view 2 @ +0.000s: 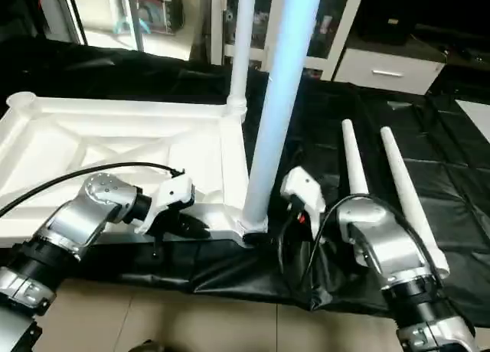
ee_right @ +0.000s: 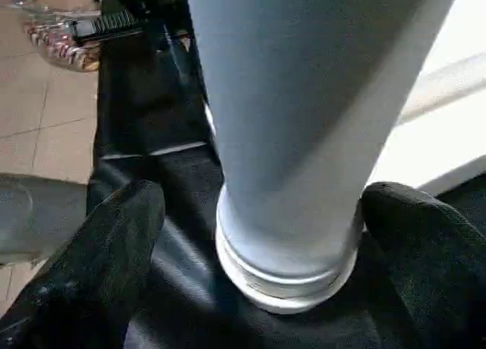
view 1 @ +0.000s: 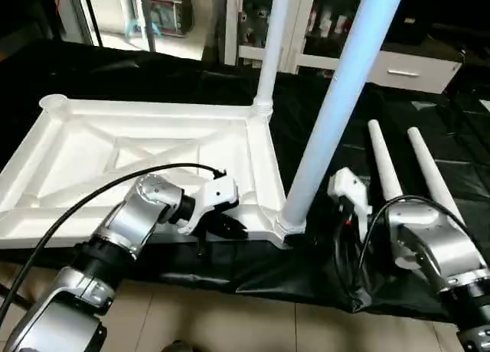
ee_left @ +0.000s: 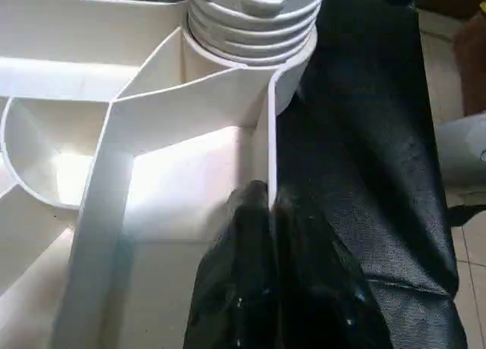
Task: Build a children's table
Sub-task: Rotate leg to tighten
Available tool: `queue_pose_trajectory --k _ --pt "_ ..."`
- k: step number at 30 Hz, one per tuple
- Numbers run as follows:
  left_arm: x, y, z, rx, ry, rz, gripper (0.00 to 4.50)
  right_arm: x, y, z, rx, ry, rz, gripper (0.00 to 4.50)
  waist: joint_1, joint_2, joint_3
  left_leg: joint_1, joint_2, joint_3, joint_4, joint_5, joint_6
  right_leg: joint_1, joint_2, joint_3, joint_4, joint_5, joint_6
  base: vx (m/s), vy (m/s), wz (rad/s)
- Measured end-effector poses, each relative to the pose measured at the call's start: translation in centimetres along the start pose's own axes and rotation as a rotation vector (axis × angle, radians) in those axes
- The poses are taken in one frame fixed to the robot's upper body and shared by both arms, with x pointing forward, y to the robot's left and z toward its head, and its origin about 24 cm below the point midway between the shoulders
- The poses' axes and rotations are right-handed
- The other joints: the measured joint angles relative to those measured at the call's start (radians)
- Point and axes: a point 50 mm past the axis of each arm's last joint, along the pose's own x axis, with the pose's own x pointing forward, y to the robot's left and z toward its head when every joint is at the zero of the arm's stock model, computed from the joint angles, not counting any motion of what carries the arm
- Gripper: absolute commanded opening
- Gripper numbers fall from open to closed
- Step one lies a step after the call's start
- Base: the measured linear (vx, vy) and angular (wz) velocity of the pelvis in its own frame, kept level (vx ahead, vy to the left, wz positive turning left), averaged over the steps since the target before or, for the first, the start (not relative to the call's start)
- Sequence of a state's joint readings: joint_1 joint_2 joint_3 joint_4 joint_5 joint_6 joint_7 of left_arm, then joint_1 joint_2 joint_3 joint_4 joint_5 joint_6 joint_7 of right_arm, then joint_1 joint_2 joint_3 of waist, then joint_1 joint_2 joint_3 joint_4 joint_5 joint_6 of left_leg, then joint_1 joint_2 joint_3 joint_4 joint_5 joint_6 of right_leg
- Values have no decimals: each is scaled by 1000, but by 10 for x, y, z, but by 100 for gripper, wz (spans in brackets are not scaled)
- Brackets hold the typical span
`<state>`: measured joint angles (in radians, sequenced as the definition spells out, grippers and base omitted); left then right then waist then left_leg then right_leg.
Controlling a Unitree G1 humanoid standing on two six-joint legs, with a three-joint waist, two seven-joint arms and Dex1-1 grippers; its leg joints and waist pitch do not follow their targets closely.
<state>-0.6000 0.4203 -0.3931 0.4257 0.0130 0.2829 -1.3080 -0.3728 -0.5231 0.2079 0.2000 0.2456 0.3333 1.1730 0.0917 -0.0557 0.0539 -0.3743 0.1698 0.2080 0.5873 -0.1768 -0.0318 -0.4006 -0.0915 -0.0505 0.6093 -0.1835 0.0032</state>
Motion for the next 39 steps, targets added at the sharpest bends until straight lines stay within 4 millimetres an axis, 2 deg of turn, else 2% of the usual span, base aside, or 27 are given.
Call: queue_pose_trajectory --k 2,4,8,17,27,31,35,38,39 --pt "-1 0 0 -3 2 -1 0 0 -1 4 -22 -7 3 408 0 0 0 0 0 0 0 0 0 0 0 0 0 0 0 0 0 0" --pt "-1 0 0 -3 5 -4 0 1 -3 6 -40 -4 7 373 0 0 0 0 0 0 0 0 0 0 0 0 0 0 0 0 0 0" --pt "-1 -1 0 -3 10 -15 0 3 -4 2 -31 8 14 352 2 -1 0 0 0 0 0 0 0 0 0 0 0 0 0 0 0 0" --pt "-1 -1 0 -3 14 -18 0 4 -4 2 -59 12 19 264 2 -1 0 0 0 0 1 0 0 0 0 0 0 0 0 0 0 0" --pt "0 0 -1 -26 20 -6 0 10 -8 3 -80 2 6 223 -4 -6 -4 5 0 0 1 0 0 4 0 0 1 1 -1 0 0 0" --pt "1 12 0 -81 30 100 0 24 -17 1 -14 -36 -139 215 -13 -10 -7 9 0 0 1 0 -1 7 0 0 0 -1 2 0 0 0" --pt "16 29 8 -211 -9 269 0 41 -36 3 136 -82 -419 210 -37 -12 -7 6 0 -4 8 0 -1 4 -1 -3 -2 -2 3 -59 16 -7" --pt "30 37 15 -311 -44 387 0 59 -47 9 249 -113 -642 209 -55 -11 -6 4 0 -15 8 0 -1 5 -2 -16 -17 -2 3 0 0 0" --pt "33 39 18 -331 -50 422 0 63 -50 11 278 -116 -711 209 -57 -9 -5 3 0 -18 9 0 -1 4 -2 -19 -20 -2 3 0 0 0"
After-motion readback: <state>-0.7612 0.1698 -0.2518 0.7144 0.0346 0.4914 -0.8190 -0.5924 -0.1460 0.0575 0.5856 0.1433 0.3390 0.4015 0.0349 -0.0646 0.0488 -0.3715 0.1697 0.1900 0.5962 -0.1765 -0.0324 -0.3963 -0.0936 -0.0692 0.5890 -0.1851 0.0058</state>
